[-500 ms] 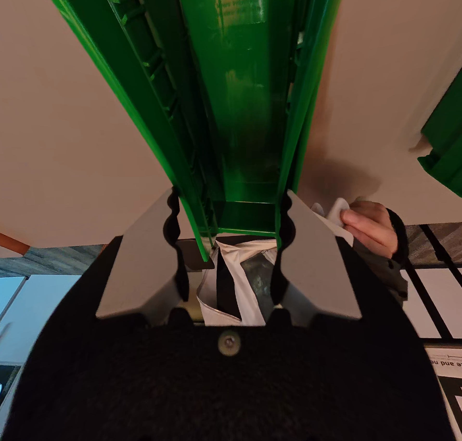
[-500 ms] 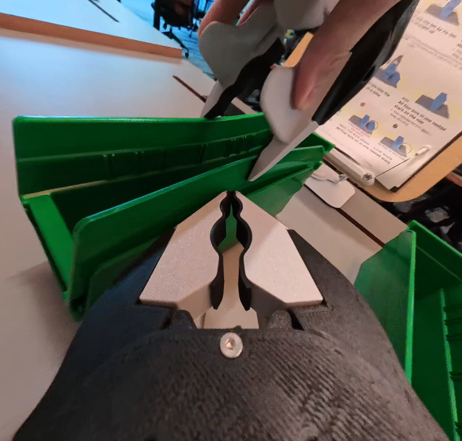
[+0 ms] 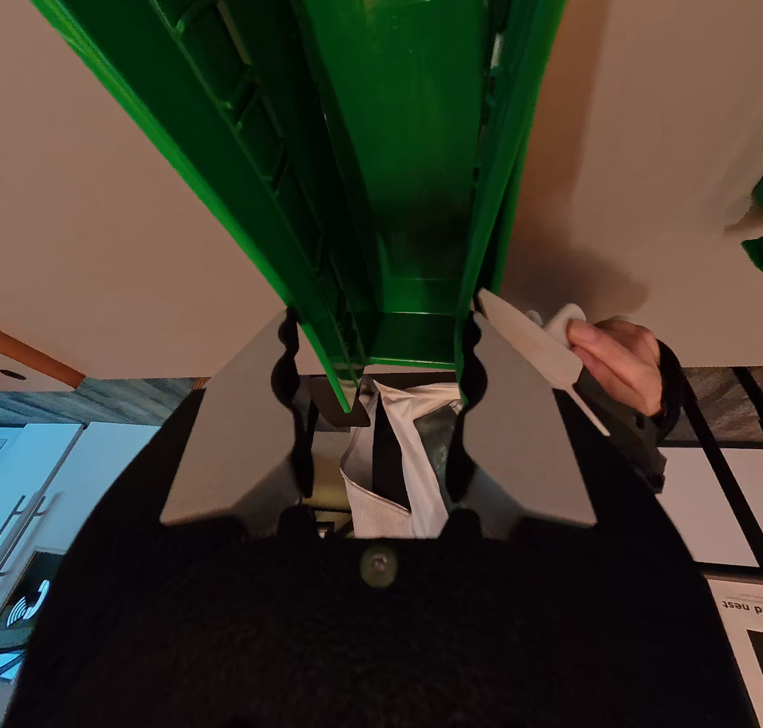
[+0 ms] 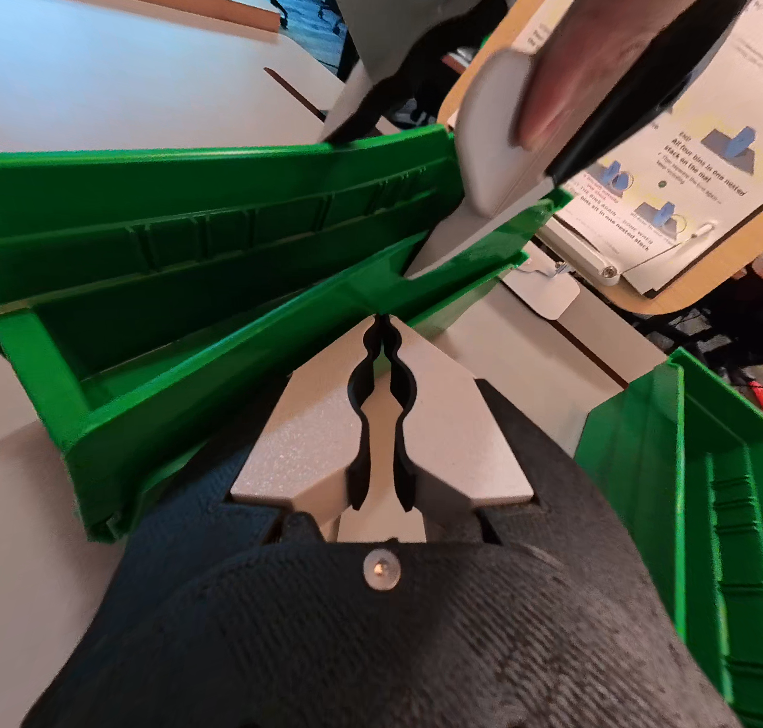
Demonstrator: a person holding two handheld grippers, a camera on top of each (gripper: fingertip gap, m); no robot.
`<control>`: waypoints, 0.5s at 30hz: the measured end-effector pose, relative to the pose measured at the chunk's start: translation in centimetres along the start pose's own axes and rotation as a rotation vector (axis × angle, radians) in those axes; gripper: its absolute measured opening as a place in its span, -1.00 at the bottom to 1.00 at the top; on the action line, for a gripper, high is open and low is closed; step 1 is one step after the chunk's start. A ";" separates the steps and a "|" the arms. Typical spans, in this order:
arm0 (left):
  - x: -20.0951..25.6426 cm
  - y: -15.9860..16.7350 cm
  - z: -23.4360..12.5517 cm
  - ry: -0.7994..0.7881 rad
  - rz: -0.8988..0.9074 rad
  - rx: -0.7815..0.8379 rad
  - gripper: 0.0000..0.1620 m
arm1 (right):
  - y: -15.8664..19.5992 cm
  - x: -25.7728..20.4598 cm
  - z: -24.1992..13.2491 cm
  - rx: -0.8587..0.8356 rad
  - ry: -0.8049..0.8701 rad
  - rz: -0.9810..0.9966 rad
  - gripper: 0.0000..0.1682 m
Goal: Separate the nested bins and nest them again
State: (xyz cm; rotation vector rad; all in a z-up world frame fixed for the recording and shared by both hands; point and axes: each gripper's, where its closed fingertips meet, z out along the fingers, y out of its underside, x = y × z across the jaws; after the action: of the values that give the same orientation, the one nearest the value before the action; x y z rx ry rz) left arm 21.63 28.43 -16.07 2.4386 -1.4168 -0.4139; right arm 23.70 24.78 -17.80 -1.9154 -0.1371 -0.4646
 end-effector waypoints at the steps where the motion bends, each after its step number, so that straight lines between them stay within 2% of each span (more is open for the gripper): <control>1: 0.0 0.2 -0.2 -0.006 0.006 -0.007 -0.03 | 0.0 0.0 0.0 0.012 0.002 0.018 -1.00; 7: -0.2 1.1 -2.7 -0.005 0.038 0.006 0.01 | -0.7 0.6 -1.3 0.056 0.002 0.050 -1.00; 8: -0.2 1.6 -3.3 0.002 0.046 -0.003 0.02 | -0.7 1.2 -1.9 0.069 0.013 0.077 -0.92; 11: -0.1 2.1 -5.4 0.046 0.060 0.033 0.01 | -0.9 2.4 -4.4 0.125 -0.014 0.188 -0.37; 15: -1.2 3.0 -8.9 0.047 0.063 0.077 0.01 | 0.3 4.7 -8.6 0.161 -0.010 0.315 0.25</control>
State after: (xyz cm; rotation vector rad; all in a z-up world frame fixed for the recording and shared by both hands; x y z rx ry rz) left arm 22.11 28.98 -6.60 2.4393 -1.5114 -0.2918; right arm 25.87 16.30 -13.52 -1.7419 0.1170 -0.2244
